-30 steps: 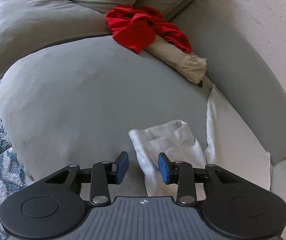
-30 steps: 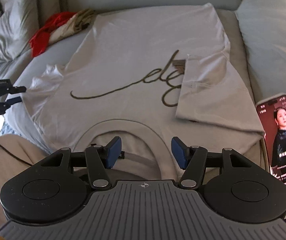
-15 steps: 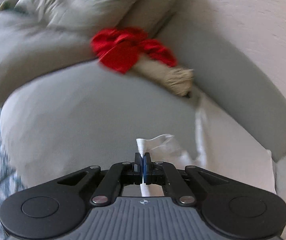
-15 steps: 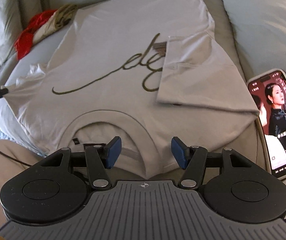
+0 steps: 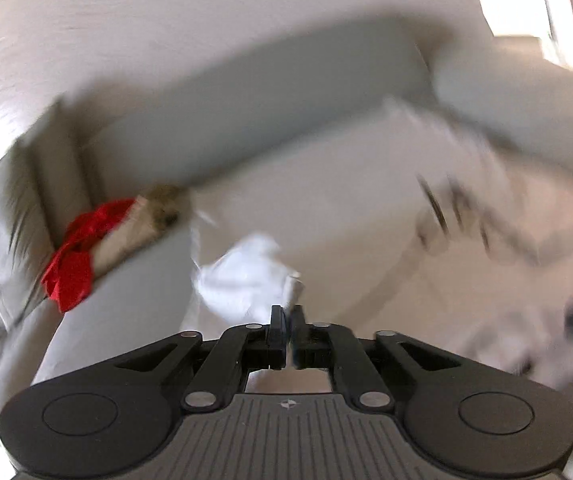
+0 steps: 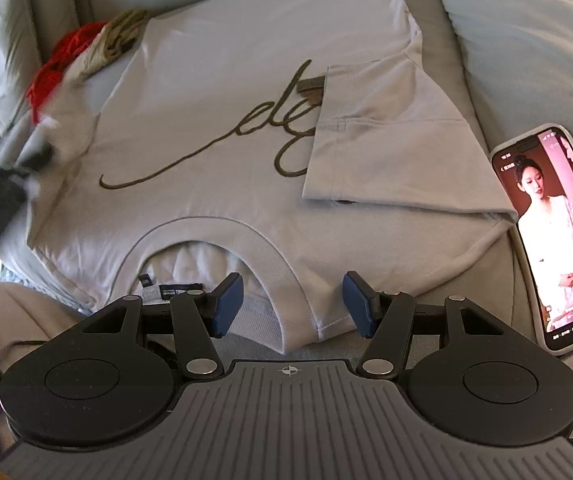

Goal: Fold clothes
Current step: 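Grasp the other sleeve with the left tool and fold it over the body, then open the left tool and pull it back from the folded sleeve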

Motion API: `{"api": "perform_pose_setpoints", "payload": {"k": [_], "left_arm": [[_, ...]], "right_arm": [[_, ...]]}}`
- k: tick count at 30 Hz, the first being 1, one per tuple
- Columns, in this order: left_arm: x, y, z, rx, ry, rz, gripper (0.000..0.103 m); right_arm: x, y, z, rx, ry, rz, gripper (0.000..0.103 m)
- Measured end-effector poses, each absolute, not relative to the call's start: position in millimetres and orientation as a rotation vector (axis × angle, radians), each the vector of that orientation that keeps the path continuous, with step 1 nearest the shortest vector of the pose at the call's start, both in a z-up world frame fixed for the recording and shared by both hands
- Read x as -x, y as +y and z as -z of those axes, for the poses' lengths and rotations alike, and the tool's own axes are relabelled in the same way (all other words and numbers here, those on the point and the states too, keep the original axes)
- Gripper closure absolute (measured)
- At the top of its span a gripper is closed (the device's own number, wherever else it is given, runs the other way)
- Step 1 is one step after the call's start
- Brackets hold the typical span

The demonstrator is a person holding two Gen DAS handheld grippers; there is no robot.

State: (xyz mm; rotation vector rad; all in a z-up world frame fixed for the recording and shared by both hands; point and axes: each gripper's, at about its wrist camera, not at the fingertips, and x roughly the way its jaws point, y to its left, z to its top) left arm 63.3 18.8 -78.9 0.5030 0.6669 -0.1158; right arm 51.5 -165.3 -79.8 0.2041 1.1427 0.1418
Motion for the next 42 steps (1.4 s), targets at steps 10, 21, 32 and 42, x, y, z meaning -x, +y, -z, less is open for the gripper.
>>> {"api": "perform_pose_setpoints", "payload": {"k": [10,21,32,42], "left_arm": [[-54,122,28,0.058,0.774,0.004,0.059],[-86,226,60,0.438,1.007,-0.109,0.078],[-82,237,72,0.602,1.015,-0.042,0.103],[-77,210,47,0.363,0.979,-0.174,0.083]], "right_arm": [[-48,-176,79,-0.286,1.146,-0.183,0.041],[-50,-186,82,-0.375,1.135,-0.179,0.041],[-52,-192,85,-0.377,1.141,-0.175,0.041],[-53,-197,85,-0.378,1.143,-0.184,0.041]]}}
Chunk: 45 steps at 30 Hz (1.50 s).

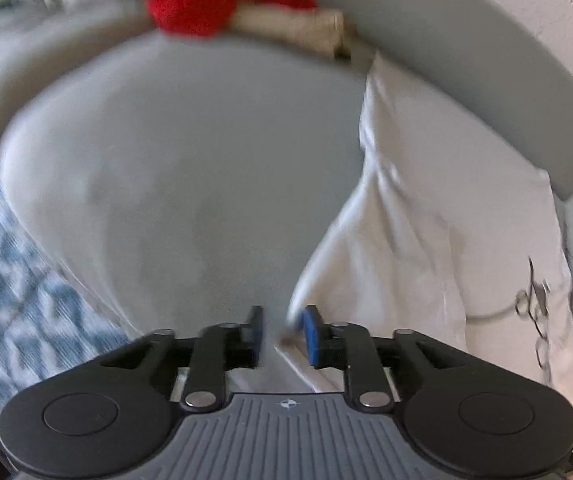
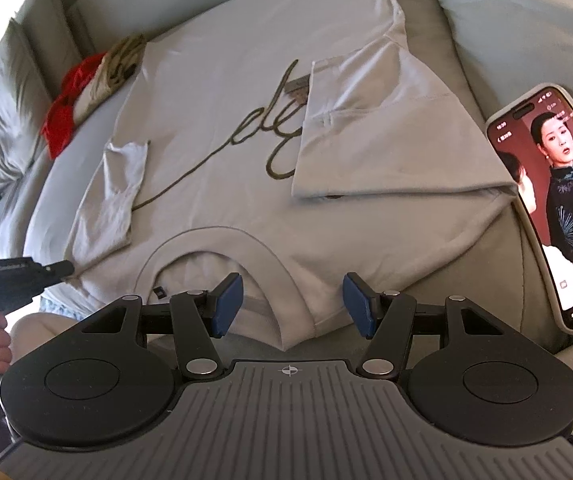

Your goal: Fold clothes

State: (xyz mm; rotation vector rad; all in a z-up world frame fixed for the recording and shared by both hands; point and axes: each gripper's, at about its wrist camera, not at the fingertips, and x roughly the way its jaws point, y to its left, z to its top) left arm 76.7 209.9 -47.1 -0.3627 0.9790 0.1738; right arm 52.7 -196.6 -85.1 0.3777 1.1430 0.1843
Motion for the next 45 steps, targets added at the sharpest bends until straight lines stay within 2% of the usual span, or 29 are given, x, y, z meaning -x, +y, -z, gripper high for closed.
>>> {"api": "perform_pose_setpoints", "payload": {"k": [4,6,9,13,16,18,21,22,24,26,28,29,30,33,39,43,44,45], "left_arm": [[-83,200,21,0.398,0.768,-0.035,0.093],[-111,190,27,0.456,0.784,0.042,0.094],[-159,176,52,0.443,0.893,-0.009,0.095],[-200,165,83,0.404,0.990,-0.068,0.095],[-219,160,89,0.404,0.969,-0.045,0.093],[-227,155,92,0.374,0.954,-0.010,0.085],[-229,151,85,0.317,0.911,0.009,0.083],[-225,152,78,0.308,0.895,0.016,0.083],[-208,155,61,0.314,0.874,0.043,0.071],[-189,157,48,0.317,0.859,0.054,0.067],[-175,155,44,0.293,0.883,0.046,0.074],[-172,150,49,0.256,0.912,0.054,0.084],[-166,142,57,0.203,0.943,0.084,0.088],[-152,123,79,0.090,1.027,0.072,0.091],[-87,85,69,-0.076,1.035,0.099,0.085],[-60,79,58,-0.032,0.904,0.096,0.077],[-59,76,61,-0.026,0.894,0.076,0.078],[-59,72,63,-0.020,0.886,0.056,0.078]], "right_arm": [[-50,-202,80,-0.398,1.117,-0.192,0.041],[-51,-204,80,-0.397,1.103,-0.198,0.043],[-55,-209,89,-0.408,1.119,-0.163,0.051],[-55,-215,90,-0.434,1.108,-0.169,0.054],[-56,-218,92,-0.445,1.110,-0.178,0.054],[-57,-220,93,-0.453,1.112,-0.186,0.053],[-58,-219,92,-0.449,1.114,-0.191,0.053],[-57,-220,92,-0.450,1.113,-0.192,0.053],[-56,-220,92,-0.453,1.112,-0.196,0.053],[-55,-222,92,-0.461,1.109,-0.199,0.052],[-55,-224,92,-0.471,1.107,-0.201,0.052],[-55,-223,93,-0.470,1.105,-0.201,0.052],[-55,-223,93,-0.469,1.103,-0.201,0.052],[-53,-219,91,-0.443,1.102,-0.196,0.052],[-34,-219,74,-0.382,1.082,-0.196,0.052],[-24,-215,60,-0.273,1.006,-0.181,0.052],[-26,-213,60,-0.254,0.996,-0.175,0.053],[-30,-210,61,-0.234,0.989,-0.165,0.060]]}}
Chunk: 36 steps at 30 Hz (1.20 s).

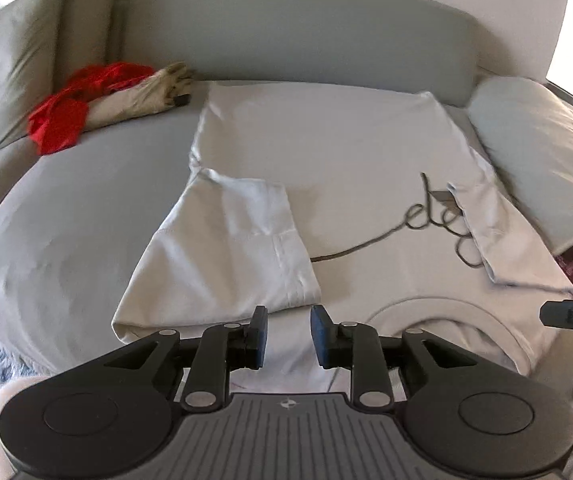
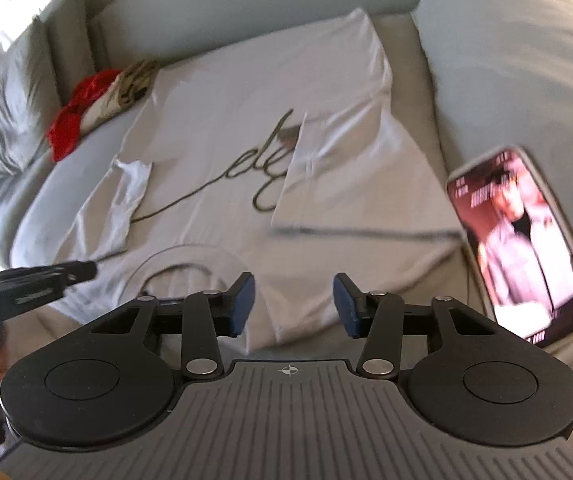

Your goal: Fold clothes

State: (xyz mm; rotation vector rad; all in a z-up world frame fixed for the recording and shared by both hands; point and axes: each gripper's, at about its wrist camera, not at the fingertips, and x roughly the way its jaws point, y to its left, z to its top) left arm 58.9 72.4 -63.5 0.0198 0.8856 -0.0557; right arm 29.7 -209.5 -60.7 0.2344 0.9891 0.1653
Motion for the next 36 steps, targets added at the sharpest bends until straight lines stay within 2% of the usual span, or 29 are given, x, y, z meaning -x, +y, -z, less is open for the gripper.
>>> {"api": "perform_pose_setpoints", "payload": {"k": [1,5,8,11,14,18,21,25,36], "left_arm": [[-57,69,68,-0.022,0.901,0.058,0.078],[-49,57,83,-0.040,0.954,0.072,0.078],[-43,55,86,-0.049,0.976,0.085,0.078],[-32,51,86,-0.079,1.030,0.092,0.079],[-11,45,86,-0.127,1.074,0.106,0.078],[13,36,83,-0.210,1.029,0.090,0.070],[12,35,77,-0.194,1.004,0.099,0.067],[12,34,75,-0.189,0.993,0.094,0.063],[8,44,74,-0.144,0.995,0.069,0.061]], "right_arm": [[-34,-203,62,-0.199,0.985,-0.164,0.070],[-50,-174,70,-0.068,0.984,-0.182,0.072],[-50,-167,85,-0.039,1.066,-0.186,0.069],[-30,-165,86,-0.006,1.056,-0.206,0.069],[-11,-166,89,0.024,1.131,-0.247,0.062],[18,-175,99,-0.046,1.215,-0.284,0.057],[30,-178,99,-0.050,1.214,-0.290,0.053],[32,-174,82,-0.019,1.114,-0.287,0.049],[33,-151,60,0.057,0.978,-0.345,0.045]]}}
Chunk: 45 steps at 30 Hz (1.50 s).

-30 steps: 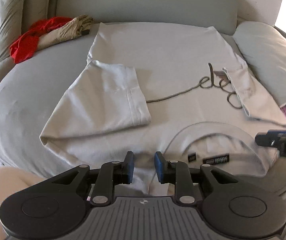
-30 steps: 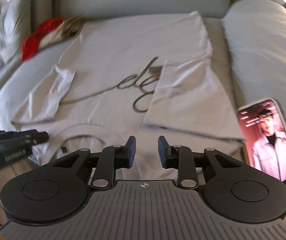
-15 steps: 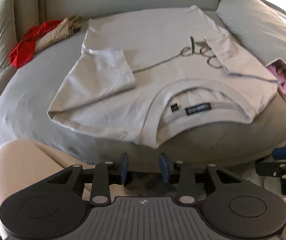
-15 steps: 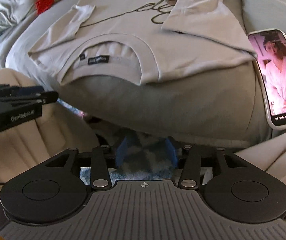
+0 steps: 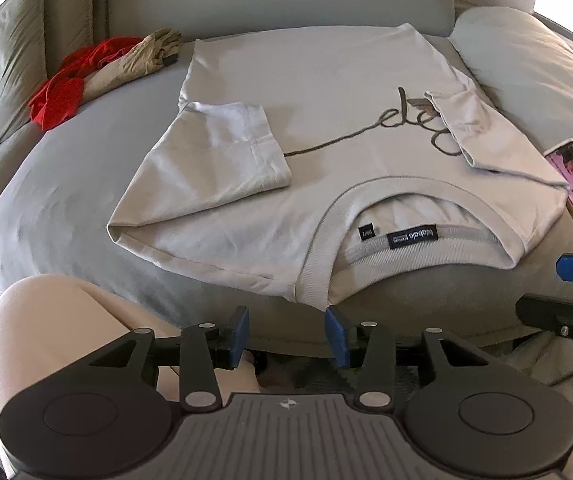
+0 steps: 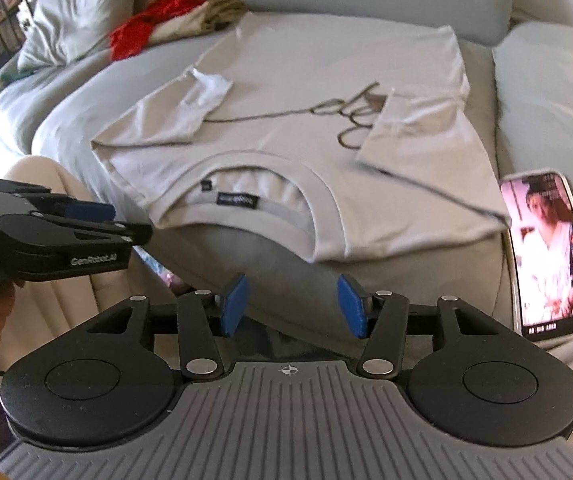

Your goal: Fold clothes

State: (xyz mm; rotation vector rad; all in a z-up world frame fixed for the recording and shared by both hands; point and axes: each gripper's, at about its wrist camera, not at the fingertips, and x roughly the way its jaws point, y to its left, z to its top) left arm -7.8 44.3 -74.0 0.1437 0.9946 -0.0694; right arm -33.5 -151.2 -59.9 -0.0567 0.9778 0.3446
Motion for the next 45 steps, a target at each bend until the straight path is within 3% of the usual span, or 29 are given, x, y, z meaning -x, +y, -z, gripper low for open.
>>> {"api": "perform_pose_setpoints", "payload": {"k": [13,22,25,30,38,42,45], "left_arm": [[-5,53,54,-0.077,0.942,0.057,0.060],[-35,100,-32,0.083,0.721,0.123,0.061],[-65,123,-65,0.161,0.670,0.168,0.061],[-148,141,-70,0.176,0.722,0.141,0.061],[-288,168,3,0.182,0.817,0.038,0.061],[-345,180,38,0.190,0.810,-0.012,0.061],[-379,186,57,0.215,0.806,-0.003,0.058]], "right_arm": [[29,-155,37,0.015,0.842,-0.354,0.033],[0,-187,-27,-0.090,0.728,-0.326,0.034],[-31,-211,-62,-0.190,0.721,-0.297,0.031],[-101,-240,-93,-0.250,0.719,-0.209,0.027],[-241,-266,-41,-0.358,0.844,-0.177,0.030],[-316,-272,10,-0.388,0.879,-0.095,0.049],[-363,-287,44,-0.412,0.863,-0.020,0.051]]}}
